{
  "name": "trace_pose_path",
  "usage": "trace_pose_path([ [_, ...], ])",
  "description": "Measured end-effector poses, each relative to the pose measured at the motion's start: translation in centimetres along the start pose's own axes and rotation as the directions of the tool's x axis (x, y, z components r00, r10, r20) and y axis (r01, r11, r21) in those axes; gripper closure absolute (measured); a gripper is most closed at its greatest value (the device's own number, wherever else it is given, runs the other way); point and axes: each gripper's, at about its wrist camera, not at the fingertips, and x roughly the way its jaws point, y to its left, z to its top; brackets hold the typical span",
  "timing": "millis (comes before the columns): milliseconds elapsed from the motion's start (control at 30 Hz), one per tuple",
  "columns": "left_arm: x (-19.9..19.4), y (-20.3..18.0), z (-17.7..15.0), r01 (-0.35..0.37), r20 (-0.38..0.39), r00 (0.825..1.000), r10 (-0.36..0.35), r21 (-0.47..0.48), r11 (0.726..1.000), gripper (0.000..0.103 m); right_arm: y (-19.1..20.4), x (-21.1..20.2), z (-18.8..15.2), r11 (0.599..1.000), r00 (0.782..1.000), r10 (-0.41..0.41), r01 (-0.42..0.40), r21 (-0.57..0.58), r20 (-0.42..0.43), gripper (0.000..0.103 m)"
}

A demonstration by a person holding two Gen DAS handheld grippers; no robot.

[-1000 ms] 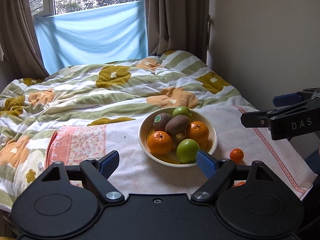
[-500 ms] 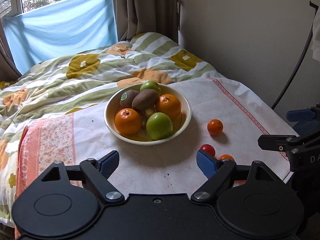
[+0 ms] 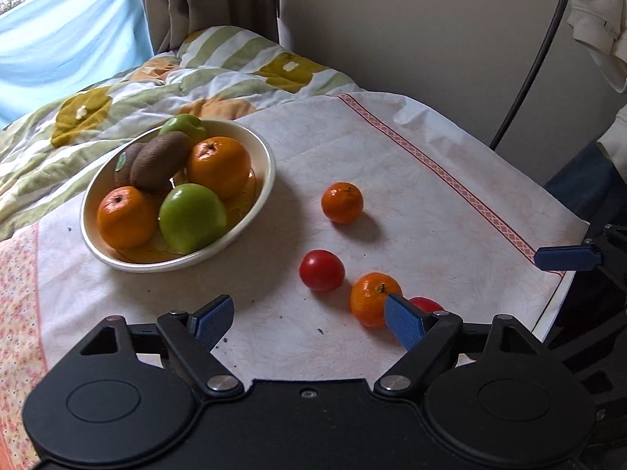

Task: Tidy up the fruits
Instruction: 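Grasp a small tangerine with the left tool while the right tool grasps a red tomato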

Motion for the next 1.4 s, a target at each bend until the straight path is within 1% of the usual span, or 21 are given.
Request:
trace_pose_path([
  [167, 1.7, -1.3, 0.6, 0.040, -0.022, 0.999, -0.040, 0.003, 0.999, 0.017, 0.1, 0.7, -0.7, 1.000, 1.000, 0.006, -0.006, -0.001, -0.011, 0.000],
  [333, 2.9, -2.3, 0.7, 0.051, -0.041, 0.998, -0.051, 0.005, 0.999, 0.028, 0.2, 1.2, -1.0, 1.000, 1.000, 0.023, -0.023, 0.000, -0.020, 0.000],
  [500, 3.9, -2.7, 0.8, 0.059, -0.059, 0.997, -0.059, 0.000, 0.998, 0.037, 0.2, 1.6, -1.1, 0.999, 0.999, 0.034, -0.034, 0.005, -0.027, 0.005],
  [567, 4.0, -2.7, 0.9, 0.055, -0.057, 0.997, -0.056, -0.006, 0.998, 0.037, 0.2, 1.8, -1.1, 0.999, 0.999, 0.038, -0.038, 0.006, -0.030, 0.005],
  [633, 4.2, -2.7, 1.0, 0.056, -0.062, 0.997, -0.056, -0.005, 0.998, 0.043, 0.3, 1.9, -1.1, 0.999, 0.999, 0.043, -0.042, 0.005, -0.029, 0.005],
  [700, 4.2, -2.7, 1.0, 0.061, -0.067, 0.996, -0.061, -0.006, 0.998, 0.045, 0.3, 2.0, -1.0, 0.999, 0.999, 0.046, -0.046, 0.003, -0.028, 0.005],
  [800, 4.1, -2.7, 1.1, 0.073, -0.074, 0.995, -0.073, -0.008, 0.997, 0.052, 0.4, 2.0, -0.9, 0.999, 0.998, 0.053, -0.053, 0.004, -0.025, 0.005],
  [867, 4.1, -2.8, 1.1, 0.071, -0.080, 0.994, -0.072, -0.014, 0.997, 0.054, 0.5, 2.0, -0.8, 0.998, 0.998, 0.058, -0.058, 0.002, -0.024, 0.005],
  [933, 4.0, -2.8, 1.1, 0.082, -0.085, 0.993, -0.083, -0.019, 0.996, 0.060, 0.5, 2.0, -0.7, 0.998, 0.998, 0.059, -0.059, -0.002, -0.022, 0.005],
  [967, 4.0, -2.8, 1.1, 0.086, -0.087, 0.992, -0.087, -0.021, 0.996, 0.061, 0.5, 2.0, -0.7, 0.998, 0.998, 0.061, -0.061, -0.004, -0.021, 0.005],
  [1133, 4.4, -3.1, 1.5, 0.080, -0.104, 0.991, -0.079, -0.002, 0.997, 0.061, 0.5, 2.0, -0.7, 0.998, 0.997, 0.069, -0.069, -0.006, -0.017, 0.006],
  [1167, 4.6, -3.1, 1.6, 0.078, -0.107, 0.991, -0.078, -0.001, 0.997, 0.061, 0.6, 2.1, -0.7, 0.997, 0.997, 0.071, -0.071, -0.007, -0.017, 0.008],
  [1233, 4.9, -3.1, 1.8, 0.082, -0.114, 0.990, -0.081, 0.000, 0.997, 0.060, 0.6, 2.3, -0.7, 0.997, 0.996, 0.082, -0.083, -0.007, -0.027, 0.017],
  [1400, 4.9, -3.0, 1.7, 0.074, -0.121, 0.990, -0.073, 0.003, 0.997, 0.061, 0.9, 2.8, -0.6, 0.996, 0.995, 0.090, -0.090, -0.013, -0.030, 0.018],
])
